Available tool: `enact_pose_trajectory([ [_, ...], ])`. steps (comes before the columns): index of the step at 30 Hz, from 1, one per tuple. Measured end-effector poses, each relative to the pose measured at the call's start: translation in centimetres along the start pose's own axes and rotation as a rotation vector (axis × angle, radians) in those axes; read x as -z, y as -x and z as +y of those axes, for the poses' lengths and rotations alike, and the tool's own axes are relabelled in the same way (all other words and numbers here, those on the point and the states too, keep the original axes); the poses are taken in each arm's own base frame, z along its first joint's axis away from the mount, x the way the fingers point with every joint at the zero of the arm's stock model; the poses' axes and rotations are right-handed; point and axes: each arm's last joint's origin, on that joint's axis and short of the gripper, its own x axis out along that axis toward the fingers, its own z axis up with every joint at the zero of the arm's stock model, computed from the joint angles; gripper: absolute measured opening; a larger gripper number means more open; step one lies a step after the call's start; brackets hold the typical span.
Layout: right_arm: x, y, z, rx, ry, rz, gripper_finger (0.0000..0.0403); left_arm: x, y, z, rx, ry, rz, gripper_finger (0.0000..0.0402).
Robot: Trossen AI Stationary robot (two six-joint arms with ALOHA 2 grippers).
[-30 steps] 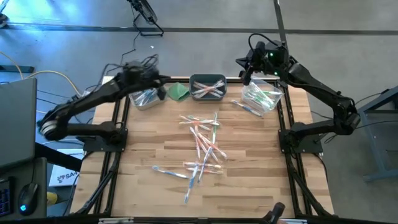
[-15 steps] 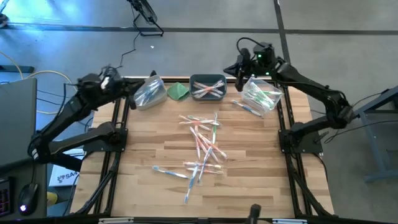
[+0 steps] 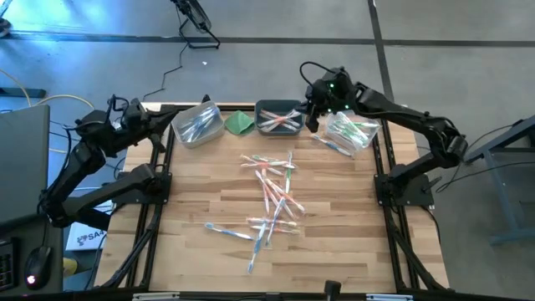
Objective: Pick & Place Toothbrushes
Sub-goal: Put the blue toothbrush into the gray bin
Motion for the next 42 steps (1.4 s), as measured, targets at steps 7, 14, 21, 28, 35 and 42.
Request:
enact_pose_trajectory([
  [7, 2.1, 0.1, 0.7, 0.088, -0.163, 0.235, 0.0004, 0.2, -0.3, 0.0, -0.005, -0.001, 0.03, 0.0],
  [14, 3.8, 0.4, 2.3, 0.38, -0.221, 0.456, 0.0004, 0.4, -0.3, 0.1, -0.007, 0.0, 0.053, 0.0],
  [21, 3.9, -0.4, 3.3, 0.472, -0.26, 0.446, 0.0004, 0.4, -0.4, 0.1, -0.029, 0.0, 0.053, 0.0],
  [28, 6.1, -3.7, 4.3, 0.566, -0.258, 0.593, 0.0003, 0.7, -0.4, 0.2, -0.058, 0.003, 0.076, 0.0],
  [35, 8.8, -7.9, 6.1, 0.582, -0.163, 0.732, 0.0003, 1.0, -0.5, 0.3, -0.064, 0.031, 0.116, 0.0],
  [42, 9.9, -9.1, 5.9, 0.529, -0.049, 0.824, 0.0003, 1.5, -0.4, 0.3, -0.071, 0.028, 0.164, 0.0],
])
